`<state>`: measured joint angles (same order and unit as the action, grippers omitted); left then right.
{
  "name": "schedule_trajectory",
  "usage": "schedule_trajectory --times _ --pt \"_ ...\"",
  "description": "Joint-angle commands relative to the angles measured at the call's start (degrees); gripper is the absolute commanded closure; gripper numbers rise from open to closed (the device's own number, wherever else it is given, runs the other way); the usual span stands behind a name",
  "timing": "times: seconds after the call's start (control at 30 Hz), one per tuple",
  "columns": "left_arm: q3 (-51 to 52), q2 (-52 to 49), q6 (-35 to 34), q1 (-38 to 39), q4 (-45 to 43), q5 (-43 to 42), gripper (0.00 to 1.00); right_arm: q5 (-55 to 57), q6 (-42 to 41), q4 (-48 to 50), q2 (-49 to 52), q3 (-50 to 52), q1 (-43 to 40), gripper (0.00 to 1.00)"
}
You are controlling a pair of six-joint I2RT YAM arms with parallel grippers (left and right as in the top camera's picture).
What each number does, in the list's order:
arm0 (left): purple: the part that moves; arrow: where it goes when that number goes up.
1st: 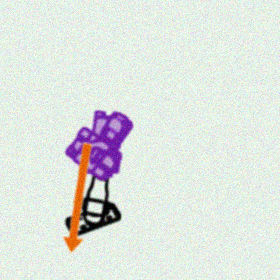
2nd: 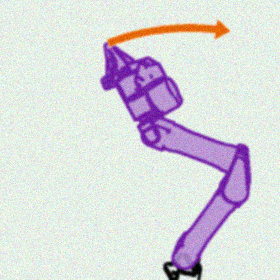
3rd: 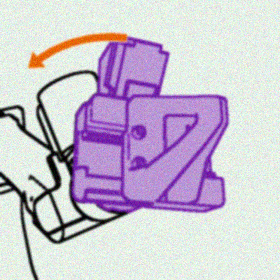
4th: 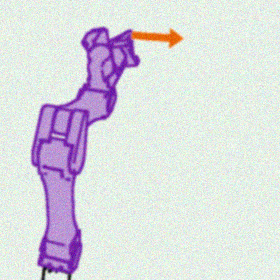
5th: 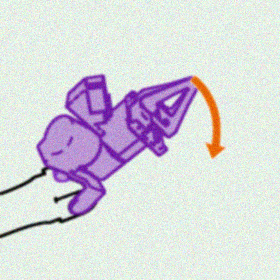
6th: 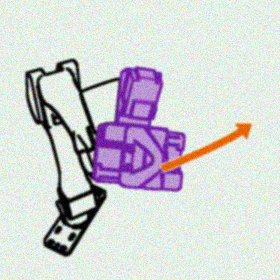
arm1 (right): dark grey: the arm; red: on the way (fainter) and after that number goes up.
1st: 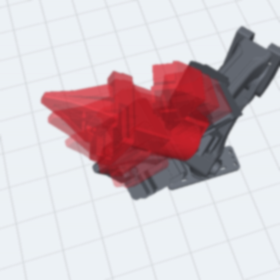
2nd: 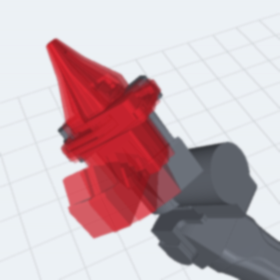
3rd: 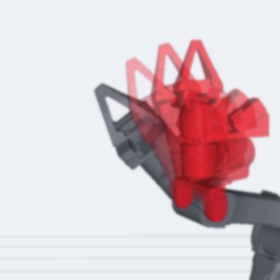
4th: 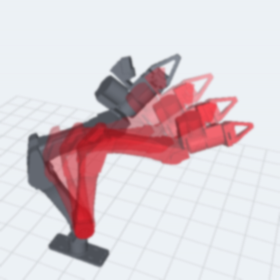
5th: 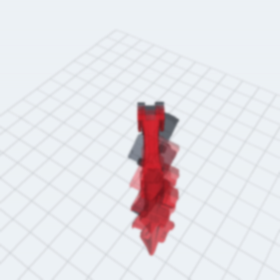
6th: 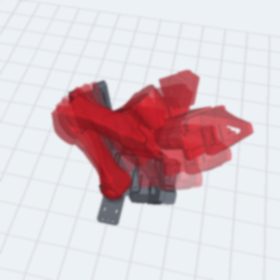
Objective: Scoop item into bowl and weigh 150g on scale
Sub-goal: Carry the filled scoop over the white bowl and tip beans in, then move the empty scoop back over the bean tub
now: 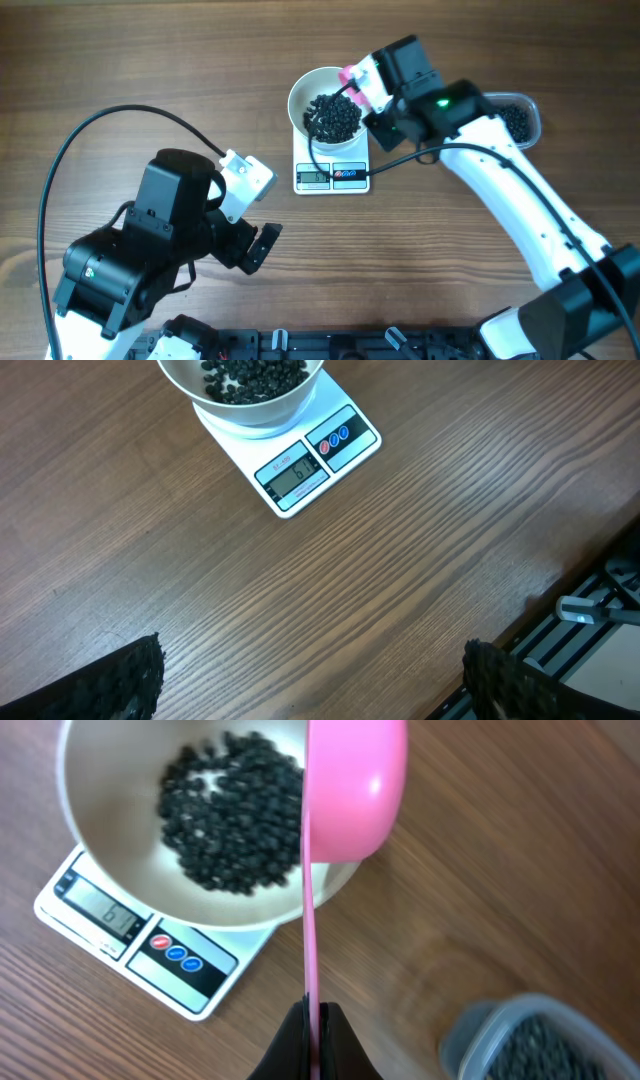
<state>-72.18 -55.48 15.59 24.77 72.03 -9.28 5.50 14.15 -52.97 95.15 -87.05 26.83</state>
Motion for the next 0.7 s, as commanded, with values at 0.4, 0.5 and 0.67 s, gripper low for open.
schedule_trajectory --times 0.4,0.5,0.67 --pt "-0.6 0.3 0.7 -0.3 -0.2 0.1 0.0 9.3 -9.2 -21.9 -9.0 -4.3 -25.5 0.96" --pt "-0.6 0.3 0.7 -0.3 -0.2 0.1 0.0 10.8 -9.4 -23.7 -6.2 -4.3 -27.2 0.96" --pt "-0.6 0.3 0.7 -0.3 -0.2 0.1 0.0 16.0 -9.7 -24.7 -1.1 -4.3 -27.3 0.95"
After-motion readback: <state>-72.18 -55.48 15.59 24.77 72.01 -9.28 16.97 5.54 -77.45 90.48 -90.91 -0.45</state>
